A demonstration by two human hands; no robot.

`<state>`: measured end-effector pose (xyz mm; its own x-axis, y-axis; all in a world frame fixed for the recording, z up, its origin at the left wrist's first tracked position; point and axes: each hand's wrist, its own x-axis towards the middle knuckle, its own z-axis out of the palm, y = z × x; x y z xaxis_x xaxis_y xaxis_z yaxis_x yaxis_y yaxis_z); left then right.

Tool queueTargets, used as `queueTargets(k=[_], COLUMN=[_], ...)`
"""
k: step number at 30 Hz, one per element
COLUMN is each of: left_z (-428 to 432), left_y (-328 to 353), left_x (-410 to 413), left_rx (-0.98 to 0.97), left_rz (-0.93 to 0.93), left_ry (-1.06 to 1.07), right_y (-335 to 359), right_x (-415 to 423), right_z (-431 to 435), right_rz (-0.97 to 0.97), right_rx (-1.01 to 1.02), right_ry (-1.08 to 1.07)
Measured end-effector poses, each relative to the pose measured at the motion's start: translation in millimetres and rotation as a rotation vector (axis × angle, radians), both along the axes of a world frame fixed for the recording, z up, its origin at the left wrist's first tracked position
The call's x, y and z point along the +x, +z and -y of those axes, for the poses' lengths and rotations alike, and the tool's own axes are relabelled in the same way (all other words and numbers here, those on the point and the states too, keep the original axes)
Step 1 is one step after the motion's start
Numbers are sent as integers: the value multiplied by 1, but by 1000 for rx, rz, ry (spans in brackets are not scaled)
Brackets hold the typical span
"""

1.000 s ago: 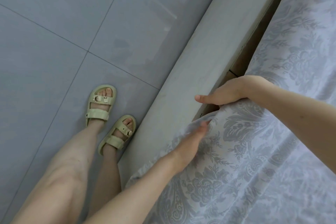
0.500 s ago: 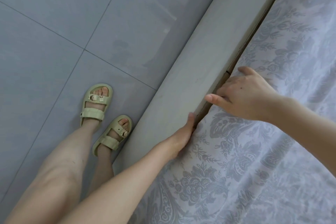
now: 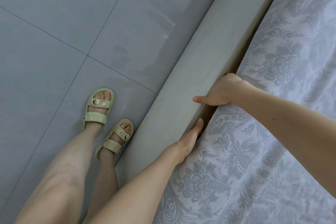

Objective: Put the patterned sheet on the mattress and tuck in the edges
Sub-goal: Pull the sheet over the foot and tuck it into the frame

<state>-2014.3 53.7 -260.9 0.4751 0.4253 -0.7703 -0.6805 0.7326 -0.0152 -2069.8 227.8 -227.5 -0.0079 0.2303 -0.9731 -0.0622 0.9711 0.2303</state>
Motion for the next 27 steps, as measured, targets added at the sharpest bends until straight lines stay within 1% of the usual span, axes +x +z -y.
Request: queueTargets(k=[2,5,7,10,11,12,13,15,18,20,22,25,27], left_z=[-2,9,32,89,110,130,147,169,178,181,181,199,216], left_y=[4,6,4,-3,-7,-9,-12,-15,-19,-20,-19,-22,-21], left_x=[-9,-15,-16,-12,-7,-2,5,19,31,34,33,37,40], left_rx=[38,111,47,-89,-111,-115,-107,-87,-107,-135,-102,-53,-24], left_rz=[11,-56,-183,-436,-508,-551,-561,-494,-298,-245,-288,-429,-443], left_ry=[-3,-2,26,174,169,115,41,-30,65,140,124,74,82], right_y=[6,22,31,40,40,39,38,36,34,31,25,14,8], right_x=[-3,-3,9,29,36,43,50,61,73,76,76,76,74], right_z=[5,29,55,92,103,113,124,141,160,169,175,191,202], right_rz=[-48,-242,-306,-317,-299,-280,-272,-273,-278,-242,-183,-104,-55], right_rx=[-18,-130,-217,-296,-313,-330,-348,-379,-378,-344,-307,-229,-170], right_ry=[-35,-25,-93,-204,-235,-261,-278,-281,-216,-193,-195,-205,-188])
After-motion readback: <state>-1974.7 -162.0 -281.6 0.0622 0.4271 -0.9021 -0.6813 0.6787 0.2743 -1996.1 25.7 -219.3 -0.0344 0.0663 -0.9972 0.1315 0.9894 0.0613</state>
